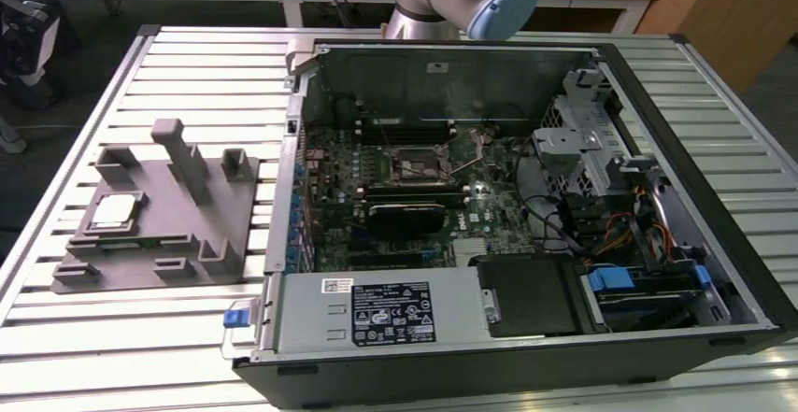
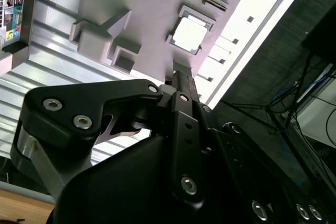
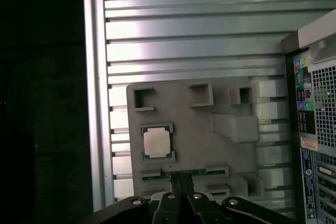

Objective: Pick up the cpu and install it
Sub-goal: 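Reach for the cpu, then pick up the cpu and move it towards the insertion slot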

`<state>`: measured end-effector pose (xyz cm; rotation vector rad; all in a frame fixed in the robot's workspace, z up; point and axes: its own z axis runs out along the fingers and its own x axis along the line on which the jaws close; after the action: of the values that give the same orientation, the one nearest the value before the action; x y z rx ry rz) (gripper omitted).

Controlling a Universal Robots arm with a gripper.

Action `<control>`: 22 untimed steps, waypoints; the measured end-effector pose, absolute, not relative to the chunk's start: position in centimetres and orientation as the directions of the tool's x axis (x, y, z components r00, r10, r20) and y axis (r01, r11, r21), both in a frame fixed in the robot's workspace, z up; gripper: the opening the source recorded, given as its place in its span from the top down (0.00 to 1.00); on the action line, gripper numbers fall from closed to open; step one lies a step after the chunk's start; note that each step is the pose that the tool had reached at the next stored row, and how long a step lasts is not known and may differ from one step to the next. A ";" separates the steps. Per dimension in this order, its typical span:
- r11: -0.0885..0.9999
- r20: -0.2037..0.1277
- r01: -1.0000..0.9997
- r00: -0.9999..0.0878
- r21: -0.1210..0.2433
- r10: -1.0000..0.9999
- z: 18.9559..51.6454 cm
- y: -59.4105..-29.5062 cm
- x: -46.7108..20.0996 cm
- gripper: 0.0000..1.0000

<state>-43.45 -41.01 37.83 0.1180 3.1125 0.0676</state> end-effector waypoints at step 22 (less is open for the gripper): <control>0.996 -0.024 0.075 -0.997 0.044 0.076 37.4 -41.0 -43.9 0.89</control>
<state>-43.88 -41.01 37.37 0.1180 3.1131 0.0675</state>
